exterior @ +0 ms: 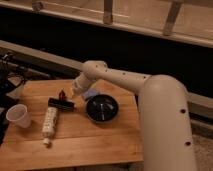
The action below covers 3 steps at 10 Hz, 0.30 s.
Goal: Knock the eraser over
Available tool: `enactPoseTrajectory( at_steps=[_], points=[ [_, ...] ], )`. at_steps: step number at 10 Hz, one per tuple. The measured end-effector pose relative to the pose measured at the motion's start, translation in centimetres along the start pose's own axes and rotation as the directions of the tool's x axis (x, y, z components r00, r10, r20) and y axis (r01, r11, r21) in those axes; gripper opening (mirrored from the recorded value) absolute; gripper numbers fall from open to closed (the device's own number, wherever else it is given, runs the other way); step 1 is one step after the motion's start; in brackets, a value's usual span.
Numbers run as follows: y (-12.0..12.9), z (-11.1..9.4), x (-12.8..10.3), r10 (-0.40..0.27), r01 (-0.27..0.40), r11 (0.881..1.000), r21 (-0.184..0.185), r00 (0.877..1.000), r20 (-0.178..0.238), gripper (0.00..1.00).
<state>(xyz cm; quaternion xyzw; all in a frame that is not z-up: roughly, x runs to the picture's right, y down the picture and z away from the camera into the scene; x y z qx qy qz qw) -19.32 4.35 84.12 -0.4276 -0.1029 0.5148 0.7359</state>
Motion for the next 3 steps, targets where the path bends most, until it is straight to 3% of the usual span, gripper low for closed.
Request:
enactPoseTrajectory(
  at_steps=[1,3],
  points=[
    [0.3,-0.16,0.37,0.005,-0.005,0.999,0.032,1.0,-0.003,0.3],
    [0.66,0.04,0.32,-0.012,0.012,0.999,0.045,1.0,-0.002,0.45]
  ],
)
